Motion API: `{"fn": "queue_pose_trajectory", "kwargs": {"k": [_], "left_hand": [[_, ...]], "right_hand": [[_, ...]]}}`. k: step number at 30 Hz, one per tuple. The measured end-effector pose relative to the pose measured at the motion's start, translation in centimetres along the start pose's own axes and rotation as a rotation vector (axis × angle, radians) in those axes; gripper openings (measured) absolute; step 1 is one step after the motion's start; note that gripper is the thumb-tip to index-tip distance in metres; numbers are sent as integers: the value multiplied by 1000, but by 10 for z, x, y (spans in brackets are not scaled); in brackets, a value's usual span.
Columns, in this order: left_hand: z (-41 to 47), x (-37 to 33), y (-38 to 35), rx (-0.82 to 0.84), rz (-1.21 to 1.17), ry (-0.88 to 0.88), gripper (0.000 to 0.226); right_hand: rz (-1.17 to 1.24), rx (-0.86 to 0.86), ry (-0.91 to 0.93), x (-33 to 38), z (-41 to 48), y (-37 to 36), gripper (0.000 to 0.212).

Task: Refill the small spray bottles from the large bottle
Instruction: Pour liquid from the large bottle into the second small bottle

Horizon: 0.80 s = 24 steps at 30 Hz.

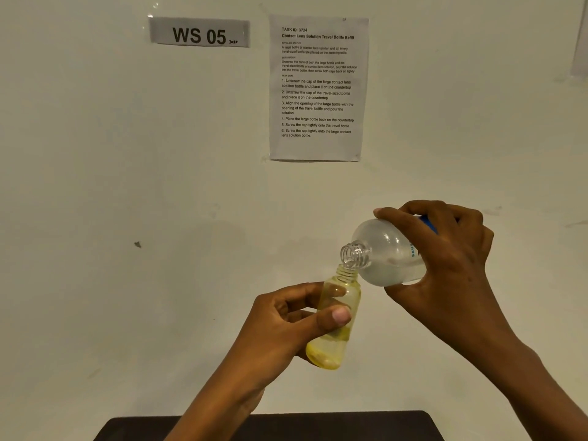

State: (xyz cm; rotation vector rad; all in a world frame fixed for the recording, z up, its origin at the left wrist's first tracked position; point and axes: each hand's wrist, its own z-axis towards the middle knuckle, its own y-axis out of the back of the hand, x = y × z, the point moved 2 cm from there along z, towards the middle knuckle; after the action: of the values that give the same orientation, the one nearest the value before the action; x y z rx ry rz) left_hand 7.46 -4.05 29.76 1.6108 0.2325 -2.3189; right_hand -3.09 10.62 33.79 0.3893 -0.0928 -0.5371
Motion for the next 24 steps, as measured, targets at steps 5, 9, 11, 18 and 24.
{"fn": "queue_pose_trajectory", "kwargs": {"k": [5,9,11,18,24], "left_hand": [[-1,1,0,-4,4,6,35],[0,1,0,-7,6,9,36],[0,0,0,-9,1,9,32],[0,0,0,-4,5,2,38],[0,0,0,-3,3,1,34]], "right_hand": [[1,8,0,0,0,1,71],[4,19,-6,-1,0,0,77],[-6,19,-3,-1,0,0,79],[0,6,-2,0,1,1,72],[-5,-3,0,2,1,1,68]]}}
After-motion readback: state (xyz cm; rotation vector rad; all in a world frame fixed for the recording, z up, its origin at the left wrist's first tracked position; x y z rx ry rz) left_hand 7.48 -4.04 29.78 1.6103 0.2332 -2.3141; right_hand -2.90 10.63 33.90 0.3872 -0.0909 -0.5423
